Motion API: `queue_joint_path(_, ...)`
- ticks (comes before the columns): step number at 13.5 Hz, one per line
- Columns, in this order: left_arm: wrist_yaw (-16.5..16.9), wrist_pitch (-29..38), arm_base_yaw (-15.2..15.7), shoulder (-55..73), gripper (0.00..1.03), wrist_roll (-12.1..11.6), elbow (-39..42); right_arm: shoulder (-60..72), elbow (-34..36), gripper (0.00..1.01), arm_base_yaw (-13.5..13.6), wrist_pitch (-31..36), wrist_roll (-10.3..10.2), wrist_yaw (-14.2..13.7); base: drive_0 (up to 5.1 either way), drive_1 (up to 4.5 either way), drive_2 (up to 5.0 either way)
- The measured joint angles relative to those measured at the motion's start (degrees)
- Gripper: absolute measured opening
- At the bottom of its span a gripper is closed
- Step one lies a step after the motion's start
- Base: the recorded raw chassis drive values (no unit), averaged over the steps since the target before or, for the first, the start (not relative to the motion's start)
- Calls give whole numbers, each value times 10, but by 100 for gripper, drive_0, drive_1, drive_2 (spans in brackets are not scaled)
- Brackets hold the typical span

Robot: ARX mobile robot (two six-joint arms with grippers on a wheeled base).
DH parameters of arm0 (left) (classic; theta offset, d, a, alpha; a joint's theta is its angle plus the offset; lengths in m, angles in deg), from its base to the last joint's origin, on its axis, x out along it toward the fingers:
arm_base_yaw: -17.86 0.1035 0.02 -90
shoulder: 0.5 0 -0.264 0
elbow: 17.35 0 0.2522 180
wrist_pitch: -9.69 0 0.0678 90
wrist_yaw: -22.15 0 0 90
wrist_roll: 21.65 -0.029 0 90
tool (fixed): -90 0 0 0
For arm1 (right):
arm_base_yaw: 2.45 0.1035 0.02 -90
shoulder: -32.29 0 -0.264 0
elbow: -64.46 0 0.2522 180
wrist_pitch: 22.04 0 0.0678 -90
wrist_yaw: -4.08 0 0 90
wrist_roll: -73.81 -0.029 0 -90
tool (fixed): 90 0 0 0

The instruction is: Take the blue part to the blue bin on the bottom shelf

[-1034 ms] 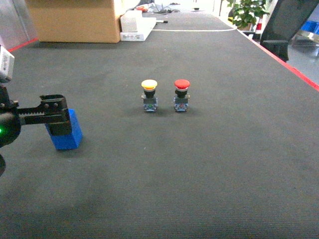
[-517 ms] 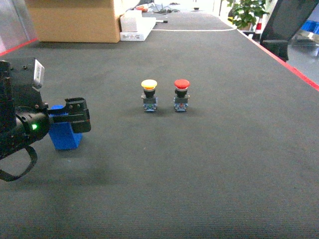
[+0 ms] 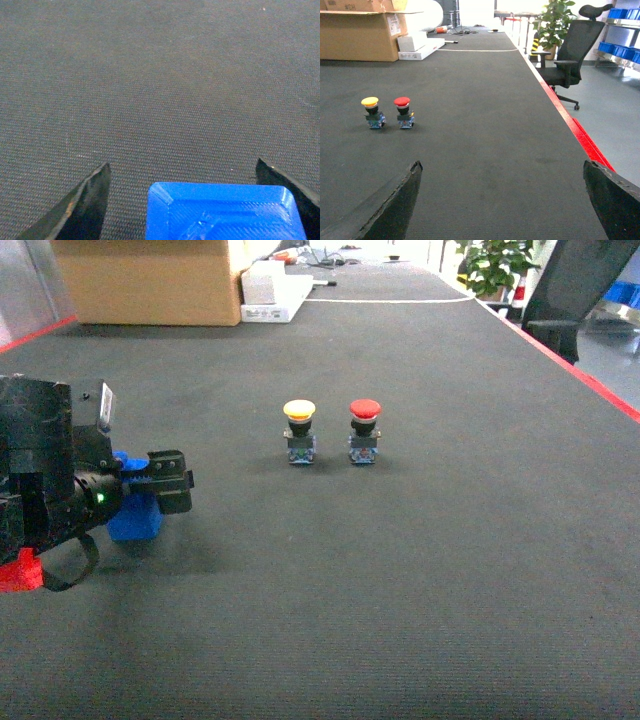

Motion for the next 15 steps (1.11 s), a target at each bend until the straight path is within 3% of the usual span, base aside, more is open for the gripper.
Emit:
queue_joint_path(4,1,2,0,1,45,-4,1,0,0,98,0,0,0,0,0,0,0)
queue_joint_path(6,-17,25,-5,-16,44,-10,28,0,0,98,0,0,0,0,0,0,0)
queue_joint_path(7,-35,43,-13,-43,44,1,64,0,0,98,0,0,0,0,0,0,0)
queue_joint_path(9,-82,127,-50,-147,44,18,178,0,0,98,0,0,0,0,0,0,0)
queue_joint_path(10,-87,127,-58,-216,44,14,229,0,0,98,0,0,0,0,0,0,0)
queue_joint_path(13,-114,14,-43,-480,44,-25,302,0,0,98,0,0,0,0,0,0,0)
queue_joint_path(15,-136,-104,-82,-655,44,-32,346,0,0,98,0,0,0,0,0,0,0)
